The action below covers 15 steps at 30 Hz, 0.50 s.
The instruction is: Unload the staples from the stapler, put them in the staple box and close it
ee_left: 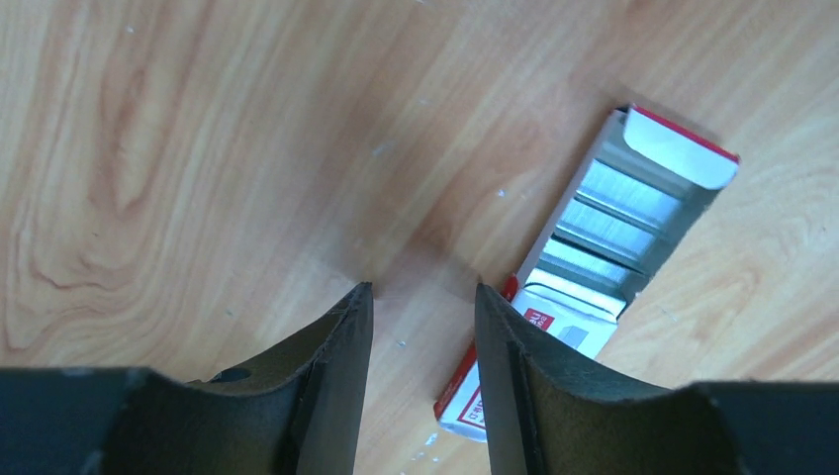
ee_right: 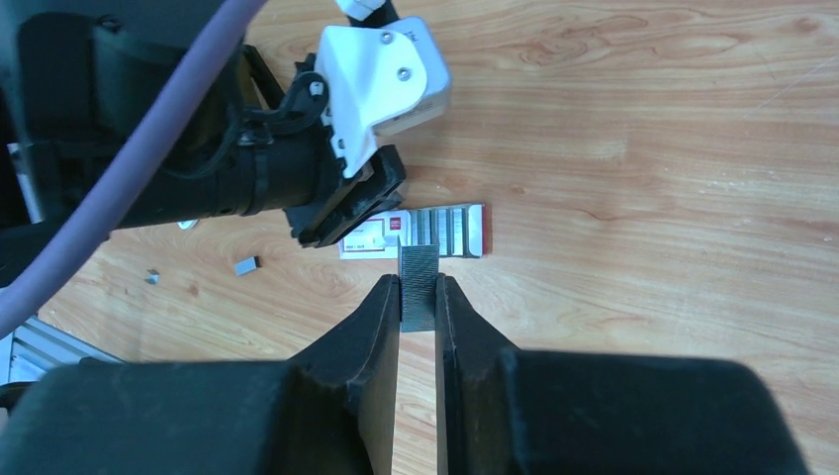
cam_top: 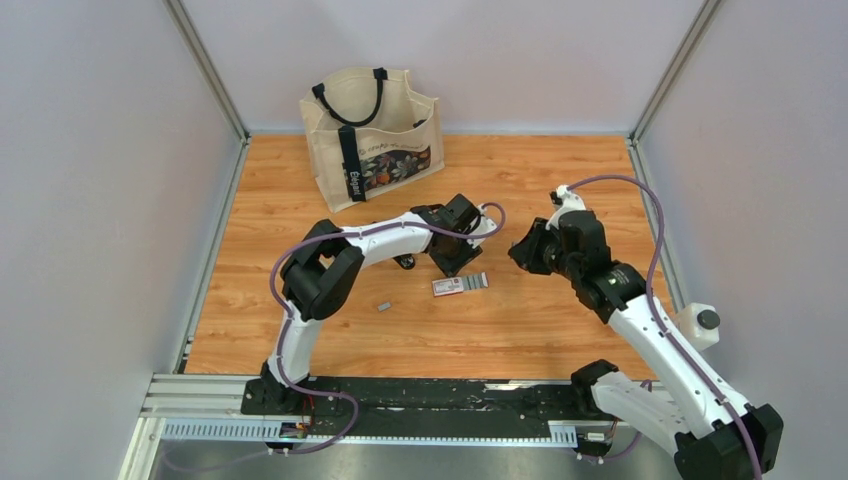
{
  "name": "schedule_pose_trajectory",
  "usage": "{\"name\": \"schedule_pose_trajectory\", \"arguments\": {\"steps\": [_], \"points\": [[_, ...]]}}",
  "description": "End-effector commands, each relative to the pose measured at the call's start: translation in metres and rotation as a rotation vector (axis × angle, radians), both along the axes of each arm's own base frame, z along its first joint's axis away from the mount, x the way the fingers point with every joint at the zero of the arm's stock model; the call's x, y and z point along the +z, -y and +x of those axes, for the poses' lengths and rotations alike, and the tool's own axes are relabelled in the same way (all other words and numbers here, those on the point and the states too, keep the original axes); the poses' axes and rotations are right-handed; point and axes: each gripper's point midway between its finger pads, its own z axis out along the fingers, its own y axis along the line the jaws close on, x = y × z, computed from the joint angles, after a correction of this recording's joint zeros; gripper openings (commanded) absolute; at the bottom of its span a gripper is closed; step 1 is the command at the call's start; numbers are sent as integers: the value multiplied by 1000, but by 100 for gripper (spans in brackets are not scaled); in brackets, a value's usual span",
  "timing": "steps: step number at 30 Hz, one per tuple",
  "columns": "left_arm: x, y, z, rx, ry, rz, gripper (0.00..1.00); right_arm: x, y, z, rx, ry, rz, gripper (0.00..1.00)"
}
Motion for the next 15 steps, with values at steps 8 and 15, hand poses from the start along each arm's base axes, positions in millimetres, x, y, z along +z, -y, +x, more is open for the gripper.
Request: {"name": "schedule_pose_trajectory", "arguments": {"steps": [8,15], "points": [[11,-10,-20,-46,-20,5,54,-43,-10,2,54,-80,-19,8],[70,-25,-5,30,-70,-114,64,-76,-40,10,201,-152,-147,7]]}}
